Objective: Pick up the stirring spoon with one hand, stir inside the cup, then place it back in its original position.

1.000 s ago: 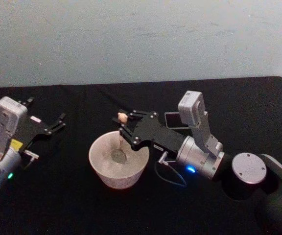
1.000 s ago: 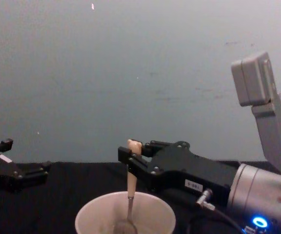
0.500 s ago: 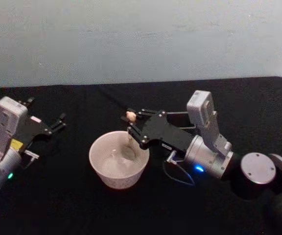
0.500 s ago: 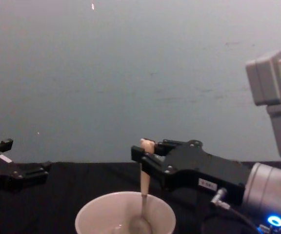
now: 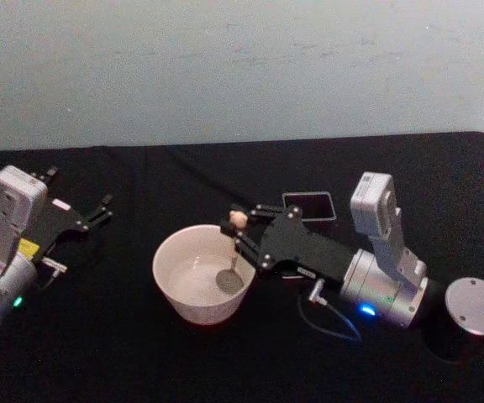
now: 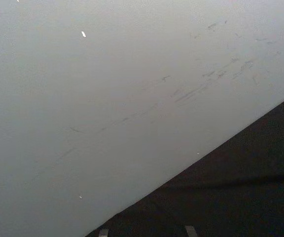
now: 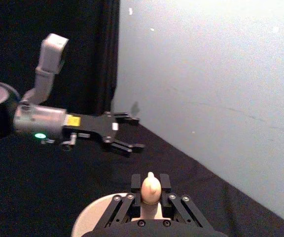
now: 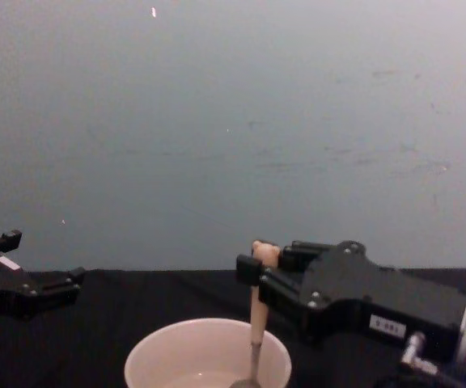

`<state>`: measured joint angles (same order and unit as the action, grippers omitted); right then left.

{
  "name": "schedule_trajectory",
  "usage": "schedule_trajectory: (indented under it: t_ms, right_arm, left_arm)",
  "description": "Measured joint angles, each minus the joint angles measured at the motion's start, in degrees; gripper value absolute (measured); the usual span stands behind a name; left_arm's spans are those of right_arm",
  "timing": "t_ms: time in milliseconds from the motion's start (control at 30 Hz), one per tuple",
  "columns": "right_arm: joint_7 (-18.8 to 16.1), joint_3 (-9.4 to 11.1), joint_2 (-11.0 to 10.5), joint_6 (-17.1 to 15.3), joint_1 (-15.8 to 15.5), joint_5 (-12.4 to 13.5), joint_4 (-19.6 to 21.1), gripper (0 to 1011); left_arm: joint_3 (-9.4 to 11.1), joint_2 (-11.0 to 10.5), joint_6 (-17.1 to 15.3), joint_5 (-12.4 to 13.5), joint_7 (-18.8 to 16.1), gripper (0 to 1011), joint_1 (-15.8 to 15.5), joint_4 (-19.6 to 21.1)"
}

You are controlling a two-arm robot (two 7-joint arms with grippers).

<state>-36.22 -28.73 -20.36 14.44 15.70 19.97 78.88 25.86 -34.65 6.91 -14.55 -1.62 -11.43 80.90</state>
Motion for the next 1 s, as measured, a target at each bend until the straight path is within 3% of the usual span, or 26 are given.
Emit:
schedule_trajectory:
  t_ms: [233,567,767,1000]
  right_arm:
    - [-0.7,-1.5,0.3,-0.4,-0.7,0.7,1.0,214]
    - [0.6,-2.9,3.6,-0.7,1.8,0.7,-2.1,214]
    - [2.4,-2.7,5.5,-0.6,3.9,-0.3,-5.4,214]
    - [3.3,-1.8,6.0,-0.5,4.6,-0.6,-6.6,214]
  left_arm:
    - [0.0,0.0,0.0,0.0,0.0,1001,0.0,0.0]
    - [0.0,0.0,0.0,0.0,0.0,1001,0.0,0.0]
    - [0.0,0.0,0.0,0.0,0.0,1001,0.0,0.0]
    - [0.0,0.0,0.0,0.0,0.0,1001,0.0,0.0]
